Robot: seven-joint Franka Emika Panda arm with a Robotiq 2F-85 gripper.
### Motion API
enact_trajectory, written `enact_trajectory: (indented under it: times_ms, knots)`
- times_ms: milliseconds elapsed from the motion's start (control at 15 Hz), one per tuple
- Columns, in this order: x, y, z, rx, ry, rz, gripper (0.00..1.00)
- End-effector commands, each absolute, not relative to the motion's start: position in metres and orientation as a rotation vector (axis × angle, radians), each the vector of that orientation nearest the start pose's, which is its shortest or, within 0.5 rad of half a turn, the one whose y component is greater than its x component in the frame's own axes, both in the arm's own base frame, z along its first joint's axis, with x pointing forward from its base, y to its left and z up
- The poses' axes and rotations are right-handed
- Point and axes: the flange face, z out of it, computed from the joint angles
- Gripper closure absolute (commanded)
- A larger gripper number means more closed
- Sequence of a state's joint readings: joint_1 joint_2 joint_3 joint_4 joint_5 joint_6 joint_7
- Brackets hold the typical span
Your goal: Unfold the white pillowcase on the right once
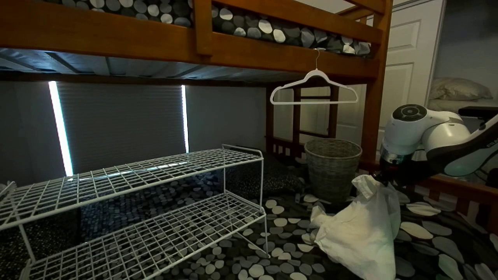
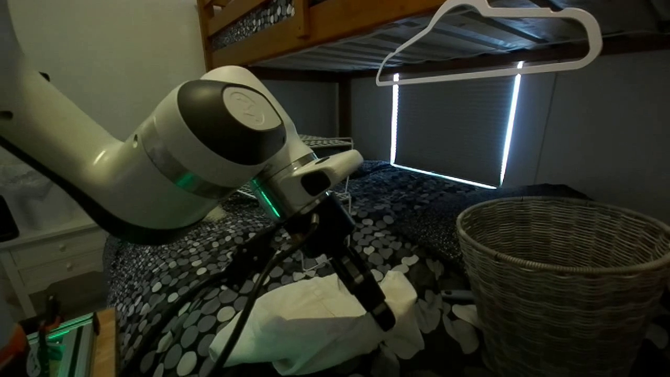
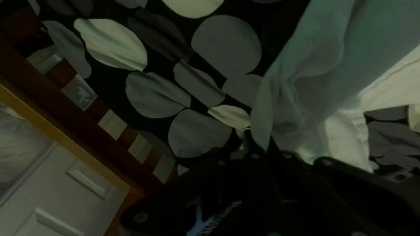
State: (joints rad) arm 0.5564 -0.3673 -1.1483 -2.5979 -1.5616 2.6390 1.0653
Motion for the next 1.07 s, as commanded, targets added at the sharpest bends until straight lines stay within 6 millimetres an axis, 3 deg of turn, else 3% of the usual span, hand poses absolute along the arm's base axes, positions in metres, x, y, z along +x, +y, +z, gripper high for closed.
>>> enact_trajectory:
  times_ms: [0,200,467,800,1000]
  knots:
    - [0.394,-0.252,0.327,-3.481,0.837,-0.897,0.99]
    - [0.395,-0.289,0.33,-3.497,1.027,-0.92,0.99]
    - [0.39,-0.321,0.337,-3.474,1.278,-0.953,0.99]
    - [0.39,-0.341,0.344,-3.409,1.547,-1.015,0.99]
    - [0.395,-0.342,0.328,-3.422,1.588,-1.001,0.99]
